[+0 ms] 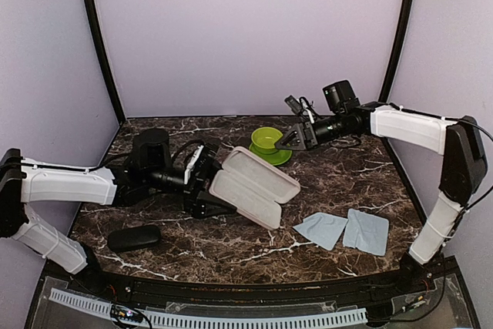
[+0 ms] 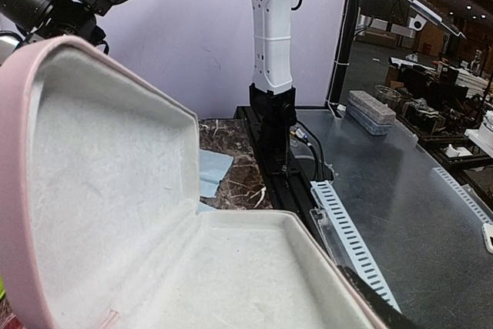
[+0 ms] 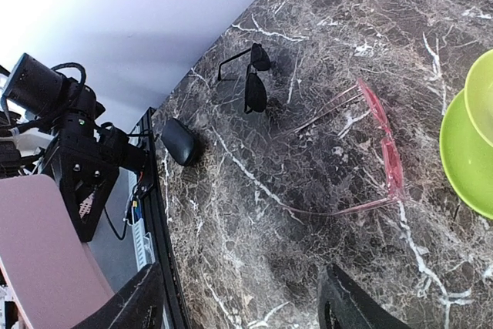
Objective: Organize the sunglasses
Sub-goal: Open the sunglasses case, then pass from the left arm to the right
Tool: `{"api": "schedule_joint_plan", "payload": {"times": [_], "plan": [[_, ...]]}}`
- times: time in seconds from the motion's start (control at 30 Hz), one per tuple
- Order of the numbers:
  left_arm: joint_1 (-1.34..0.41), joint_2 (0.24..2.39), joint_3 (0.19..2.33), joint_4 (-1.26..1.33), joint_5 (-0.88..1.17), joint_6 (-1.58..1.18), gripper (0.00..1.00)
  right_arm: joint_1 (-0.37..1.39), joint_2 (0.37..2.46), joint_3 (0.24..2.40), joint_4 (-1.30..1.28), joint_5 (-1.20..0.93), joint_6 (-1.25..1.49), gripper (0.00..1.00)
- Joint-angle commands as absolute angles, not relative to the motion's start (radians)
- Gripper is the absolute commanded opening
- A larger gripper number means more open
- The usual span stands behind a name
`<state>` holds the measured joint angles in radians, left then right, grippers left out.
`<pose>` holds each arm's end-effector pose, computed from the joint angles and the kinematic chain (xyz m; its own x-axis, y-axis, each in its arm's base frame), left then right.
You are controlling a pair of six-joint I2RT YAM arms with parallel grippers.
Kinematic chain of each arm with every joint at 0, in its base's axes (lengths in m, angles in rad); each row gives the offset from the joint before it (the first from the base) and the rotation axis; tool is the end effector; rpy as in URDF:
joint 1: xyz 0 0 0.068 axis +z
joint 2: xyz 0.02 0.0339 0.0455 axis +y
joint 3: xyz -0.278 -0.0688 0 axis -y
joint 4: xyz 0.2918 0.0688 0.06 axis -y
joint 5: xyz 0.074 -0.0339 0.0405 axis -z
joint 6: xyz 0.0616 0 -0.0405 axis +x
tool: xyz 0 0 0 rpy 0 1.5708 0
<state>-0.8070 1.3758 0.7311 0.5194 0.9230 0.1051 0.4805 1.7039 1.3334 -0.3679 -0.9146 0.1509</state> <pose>0.2036 -0.2837 0.2449 0.0172 0.0736 -0.9971 0.9867 -0.1626 0.0050 0.3615 0.2435 0.2642 -0.7106 -0.2670 -0.6510 -0.7028 0.3139 0.6384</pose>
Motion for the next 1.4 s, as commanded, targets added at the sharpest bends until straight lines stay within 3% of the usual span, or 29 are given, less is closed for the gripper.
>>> {"api": "schedule_joint_plan", "payload": {"times": [0.0, 0.33, 0.7, 1.07, 1.37], "plan": [[-0.805, 1.357, 0.747, 0.514, 0.894, 0.107, 0.0, 0.489, 1.646, 1.339, -0.383, -0.841, 0.137, 0.69], [-0.762, 1.379, 0.718, 0.594, 0.805, -0.02, 0.0, 0.549, 1.441, 1.302, -0.44, -0.625, 0.032, 0.81], [-0.761, 1.424, 0.755, 0.599, 0.857, -0.06, 0.0, 0.743, 1.536, 1.386, -0.578, -0.532, -0.127, 0.85], [-0.761, 1.444, 0.764, 0.591, 0.874, -0.063, 0.0, 0.798, 1.608, 1.428, -0.587, -0.561, -0.157, 0.48], [-0.761, 1.466, 0.765, 0.601, 0.891, -0.064, 0.0, 0.8, 1.606, 1.425, -0.589, -0.565, -0.169, 0.29]]}}
